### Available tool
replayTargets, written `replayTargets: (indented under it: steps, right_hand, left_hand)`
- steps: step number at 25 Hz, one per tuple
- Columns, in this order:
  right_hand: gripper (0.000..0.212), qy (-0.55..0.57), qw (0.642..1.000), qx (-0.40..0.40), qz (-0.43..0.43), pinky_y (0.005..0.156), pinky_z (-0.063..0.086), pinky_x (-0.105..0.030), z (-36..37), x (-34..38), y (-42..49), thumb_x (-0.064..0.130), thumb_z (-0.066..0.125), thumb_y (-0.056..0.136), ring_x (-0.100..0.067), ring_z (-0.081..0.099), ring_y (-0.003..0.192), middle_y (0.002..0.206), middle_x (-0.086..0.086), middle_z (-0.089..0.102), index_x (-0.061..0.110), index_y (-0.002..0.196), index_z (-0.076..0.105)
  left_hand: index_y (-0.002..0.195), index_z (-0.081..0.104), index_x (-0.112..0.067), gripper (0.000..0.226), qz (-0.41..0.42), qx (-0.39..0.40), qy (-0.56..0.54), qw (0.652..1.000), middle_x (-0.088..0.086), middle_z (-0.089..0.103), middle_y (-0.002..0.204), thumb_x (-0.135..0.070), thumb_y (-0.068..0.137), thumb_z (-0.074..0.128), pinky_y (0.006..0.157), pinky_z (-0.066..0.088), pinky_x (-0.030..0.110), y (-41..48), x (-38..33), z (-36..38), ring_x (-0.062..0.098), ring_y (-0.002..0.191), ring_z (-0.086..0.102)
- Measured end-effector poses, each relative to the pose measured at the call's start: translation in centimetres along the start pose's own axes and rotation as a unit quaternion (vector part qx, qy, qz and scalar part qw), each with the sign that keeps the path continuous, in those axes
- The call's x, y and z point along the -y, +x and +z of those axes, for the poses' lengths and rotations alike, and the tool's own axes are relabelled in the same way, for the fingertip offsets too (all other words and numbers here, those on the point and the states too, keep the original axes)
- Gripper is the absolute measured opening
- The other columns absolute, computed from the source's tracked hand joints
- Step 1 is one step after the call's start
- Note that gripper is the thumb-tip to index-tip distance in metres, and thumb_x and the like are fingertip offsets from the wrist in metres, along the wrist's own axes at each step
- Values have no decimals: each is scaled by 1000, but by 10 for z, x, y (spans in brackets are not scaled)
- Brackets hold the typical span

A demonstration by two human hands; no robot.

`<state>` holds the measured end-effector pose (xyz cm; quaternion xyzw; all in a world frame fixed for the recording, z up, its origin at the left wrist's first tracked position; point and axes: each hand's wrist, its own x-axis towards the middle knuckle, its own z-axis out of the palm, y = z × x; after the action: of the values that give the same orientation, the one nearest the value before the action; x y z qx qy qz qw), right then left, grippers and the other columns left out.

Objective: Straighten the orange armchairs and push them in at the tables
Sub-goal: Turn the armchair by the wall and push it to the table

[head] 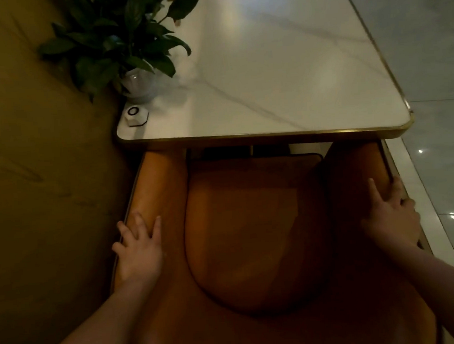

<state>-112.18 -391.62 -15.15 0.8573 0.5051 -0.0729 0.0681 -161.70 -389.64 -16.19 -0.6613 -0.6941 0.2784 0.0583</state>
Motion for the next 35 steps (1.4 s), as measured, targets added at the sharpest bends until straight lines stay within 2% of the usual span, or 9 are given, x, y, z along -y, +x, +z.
replayTargets:
  steps: [3, 8, 16, 23, 25, 28, 29, 32, 35]
  right_hand:
    - [103, -2, 1000, -2, -9, 98, 44, -57, -2, -2, -1, 30, 72, 81, -47, 35, 127, 161, -8, -11, 39, 153, -1]
    - [101, -20, 1000, -10, -14, 99, 44, -57, 0, -2, 5, 34, 72, 81, -48, 33, 129, 161, -12, -10, 35, 154, 1]
    - [101, -9, 1000, -15, -5, 99, 45, -57, -5, 2, 9, 33, 72, 82, -46, 34, 130, 162, -9, -9, 38, 152, 0]
    - [104, -2, 1000, -12, 1, 96, 49, -54, -7, 4, 7, 34, 71, 82, -43, 34, 131, 162, -7, -16, 40, 153, -5]
    - [104, 0, 1000, -9, -1, 97, 48, -53, -7, 6, 6, 33, 70, 83, -42, 33, 132, 161, -5, -19, 40, 153, -7]
    - [105, 2, 1000, -6, 0, 98, 48, -53, -6, 6, 4, 34, 70, 84, -42, 32, 133, 161, -5, -21, 40, 152, -9]
    - [106, 0, 1000, -7, -4, 98, 48, -53, -5, 5, 4, 34, 71, 84, -42, 32, 134, 161, -6, -22, 40, 152, -10]
    - [107, 0, 1000, -11, -4, 98, 49, -53, -3, 5, 6, 34, 72, 83, -42, 34, 133, 161, -6, -22, 40, 152, -10]
    - [107, 1, 1000, -8, -8, 101, 46, -54, 0, 3, 8, 30, 71, 83, -43, 35, 132, 161, -6, -23, 40, 152, -9]
  left_hand:
    - [157, -12, -28, 87, -4, 2, 8, 1000, 30, -15, 161, -56, 97, 44, 95, 43, 56, 1, -2, 0, 59, 142, 8]
    - [156, -15, -24, 76, 10, -2, 39, 999, 33, -15, 160, -34, 102, 38, 95, 45, 54, 3, -5, -2, 60, 142, 10]
    - [157, -12, -26, 79, 1, -7, 19, 1000, 31, -14, 160, -34, 101, 43, 95, 44, 55, 5, -5, -5, 60, 141, 10]
    - [153, -19, -25, 81, 4, -24, 21, 999, 32, -16, 160, -37, 101, 42, 94, 45, 51, 7, -5, 3, 58, 140, 13]
    - [154, -11, -27, 77, 4, -34, 5, 999, 32, -11, 161, -32, 100, 43, 90, 45, 54, 9, -3, 6, 59, 138, 13]
    - [155, 24, -24, 76, -13, -20, -45, 999, 33, 12, 160, -26, 88, 62, 77, 44, 63, 8, 2, 3, 62, 130, 21]
    - [154, 26, -23, 78, -13, -17, -48, 999, 33, 14, 159, -26, 86, 65, 76, 44, 63, 7, 4, 2, 62, 129, 22]
    - [154, 7, -24, 77, -11, -34, -24, 999, 32, 5, 161, -27, 93, 55, 83, 43, 60, 9, 3, 10, 61, 131, 19]
    - [153, 25, -22, 73, -19, -26, -36, 999, 34, 14, 159, -18, 89, 61, 75, 43, 63, 9, 4, 9, 63, 128, 22]
